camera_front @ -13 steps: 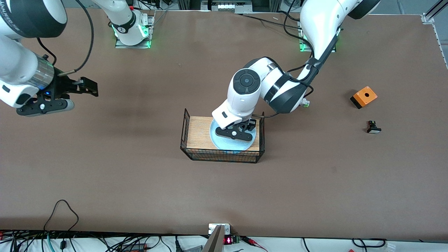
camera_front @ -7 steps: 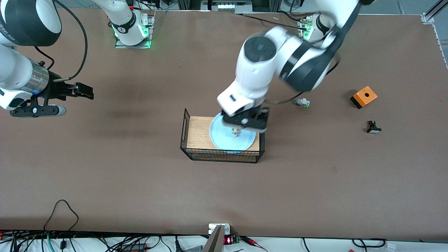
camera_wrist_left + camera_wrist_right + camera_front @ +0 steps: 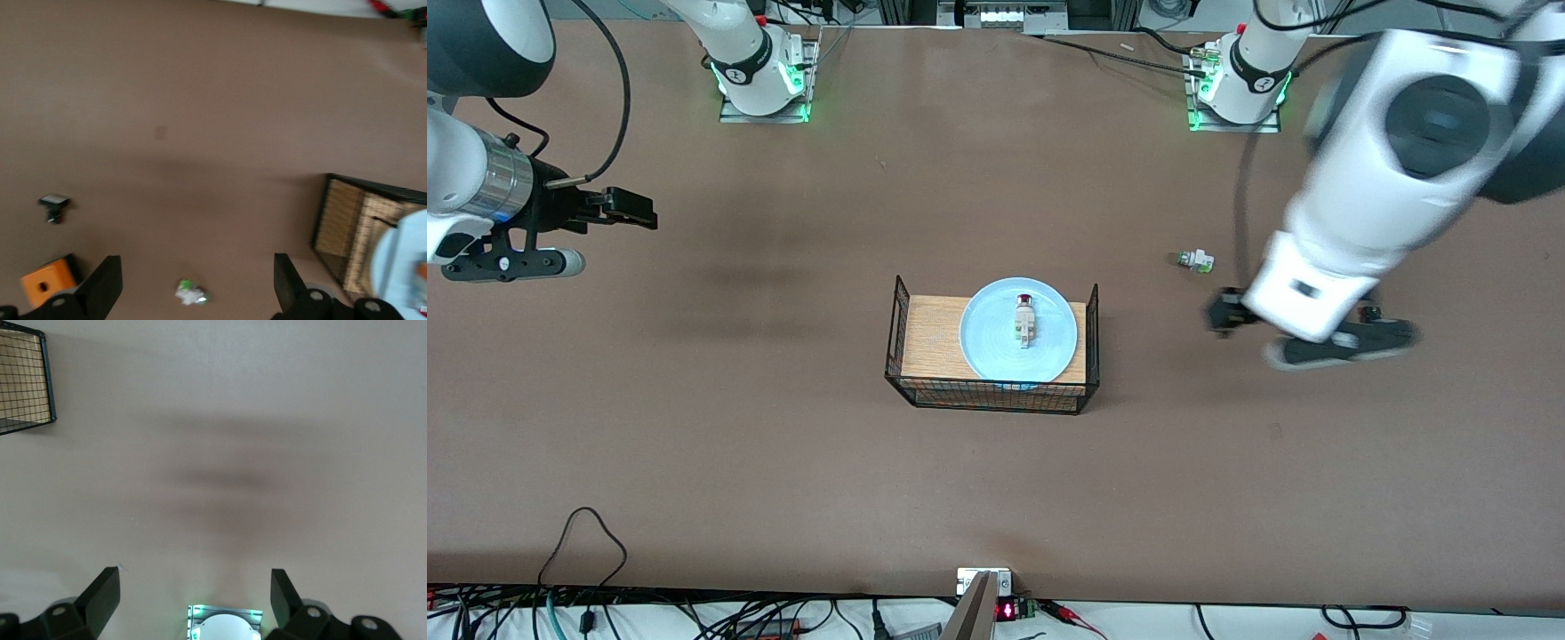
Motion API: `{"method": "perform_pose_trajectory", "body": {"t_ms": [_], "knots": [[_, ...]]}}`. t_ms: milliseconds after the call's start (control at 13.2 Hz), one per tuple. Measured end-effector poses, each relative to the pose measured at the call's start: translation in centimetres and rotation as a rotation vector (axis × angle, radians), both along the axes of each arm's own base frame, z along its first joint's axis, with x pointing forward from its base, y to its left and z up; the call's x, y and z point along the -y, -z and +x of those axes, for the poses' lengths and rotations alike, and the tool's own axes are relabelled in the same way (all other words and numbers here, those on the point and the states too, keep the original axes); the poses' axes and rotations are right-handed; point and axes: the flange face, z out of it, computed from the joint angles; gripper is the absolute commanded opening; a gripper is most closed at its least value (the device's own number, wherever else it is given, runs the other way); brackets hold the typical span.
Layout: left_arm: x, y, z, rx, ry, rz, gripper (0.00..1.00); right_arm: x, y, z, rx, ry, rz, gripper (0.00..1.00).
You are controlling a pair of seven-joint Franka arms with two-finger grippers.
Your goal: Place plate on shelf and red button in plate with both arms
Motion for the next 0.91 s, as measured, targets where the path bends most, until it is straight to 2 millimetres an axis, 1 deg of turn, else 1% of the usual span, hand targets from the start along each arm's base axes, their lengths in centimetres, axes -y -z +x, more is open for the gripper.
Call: {"method": "perform_pose_trajectory", "body": {"t_ms": [76, 304, 455, 531, 607, 759, 911], "knots": [[-2.6, -0.2, 0.2, -0.019, -0.019, -0.003, 1.0, 0.1, 0.1, -0.2, -0.005, 0.004, 0.005, 1.0], [-8.6, -0.6, 0.8, -0.048, -0.097, -0.092, 1.0, 0.2, 0.2, -1.1, -0.015, 0.005, 0.008, 1.0], [-12.9, -1.1, 1.0, -0.05, -0.058, -0.135, 1.0, 0.2, 0.1, -1.4, -0.012, 0.004, 0.008, 1.0], [-14.5, -1.7, 0.9, -0.043, -0.018, -0.137, 1.0, 0.2, 0.0, -1.3, -0.005, 0.005, 0.009, 1.0], [-15.7, -2.3, 0.5, -0.035, 0.005, -0.13, 1.0, 0.2, 0.0, -1.2, 0.004, 0.005, 0.009, 1.0], [-17.2, -2.8, -0.5, -0.018, 0.045, -0.133, 1.0, 0.2, 0.0, -1.1, 0.007, 0.006, 0.009, 1.0], [-18.4, -2.1, -1.4, 0.003, 0.079, -0.145, 1.0, 0.2, -0.1, -1.1, 0.014, 0.006, 0.009, 1.0]]}}
